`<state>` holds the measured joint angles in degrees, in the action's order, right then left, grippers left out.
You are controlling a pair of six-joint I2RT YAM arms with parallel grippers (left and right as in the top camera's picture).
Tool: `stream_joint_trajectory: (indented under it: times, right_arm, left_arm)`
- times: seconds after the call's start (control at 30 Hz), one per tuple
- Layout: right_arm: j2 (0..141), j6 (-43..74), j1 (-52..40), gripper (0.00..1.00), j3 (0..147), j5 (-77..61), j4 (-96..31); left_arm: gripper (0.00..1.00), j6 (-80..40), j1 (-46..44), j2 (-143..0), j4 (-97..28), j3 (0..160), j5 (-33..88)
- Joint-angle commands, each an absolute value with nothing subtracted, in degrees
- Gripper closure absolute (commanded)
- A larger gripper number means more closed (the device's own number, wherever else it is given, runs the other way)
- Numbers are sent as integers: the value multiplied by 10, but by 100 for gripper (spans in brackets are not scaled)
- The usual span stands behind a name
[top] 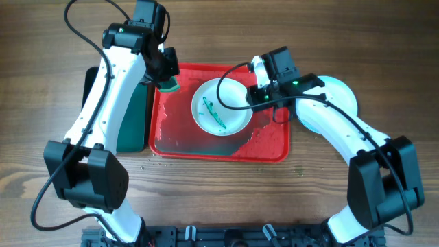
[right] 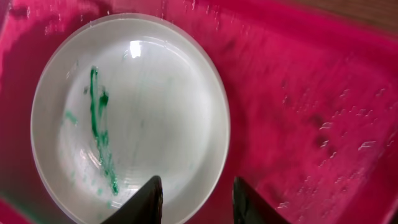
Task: Clean dirty plates on tray and stack at the side
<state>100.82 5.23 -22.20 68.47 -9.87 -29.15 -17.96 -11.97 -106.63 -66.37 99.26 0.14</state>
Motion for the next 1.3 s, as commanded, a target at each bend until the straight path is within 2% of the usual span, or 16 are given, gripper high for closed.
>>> stream_joint_trajectory:
  times: [0.0,0.17,0.37,0.43,0.5,0.53,0.57,0.63,0.77,0.9,1.13,1.27]
  right_arm:
    - [1052,11,-218,63,698,-76,-263]
    - [1109,0,-213,63,727,-138,-262]
    - [1195,-11,-213,65,795,-138,-309]
    - [1195,-10,-213,76,797,-138,-330]
    - [1195,25,-213,94,811,-139,-373]
    - [1195,48,-213,96,821,-146,-397]
    - [1195,83,-213,96,832,-155,-421]
    - [1195,225,-213,96,839,-166,-445]
    - [1195,341,-213,96,839,-181,-433]
    - [1211,377,-233,96,838,-197,-413]
    - [1233,374,-249,96,838,-236,-405]
    - [1233,368,-249,96,838,-237,-405]
  left_arm:
    - [96,-190,-119,-1071,-662,992,6]
    - [96,-190,-119,-1071,-660,992,6]
    - [96,-190,-119,-1071,-656,992,6]
    - [96,-190,-119,-1071,-655,992,6]
    - [96,-190,-119,-1071,-655,992,6]
    - [96,-190,-119,-1071,-655,992,6]
    - [96,-190,-119,-1071,-655,992,6]
    - [96,-192,-119,-1071,-655,992,6]
    - [96,-200,-119,-1074,-653,992,6]
    - [96,-200,-119,-1092,-653,992,7]
    - [96,-197,-140,-1160,-607,992,7]
    - [96,-132,-168,-1227,-589,992,12]
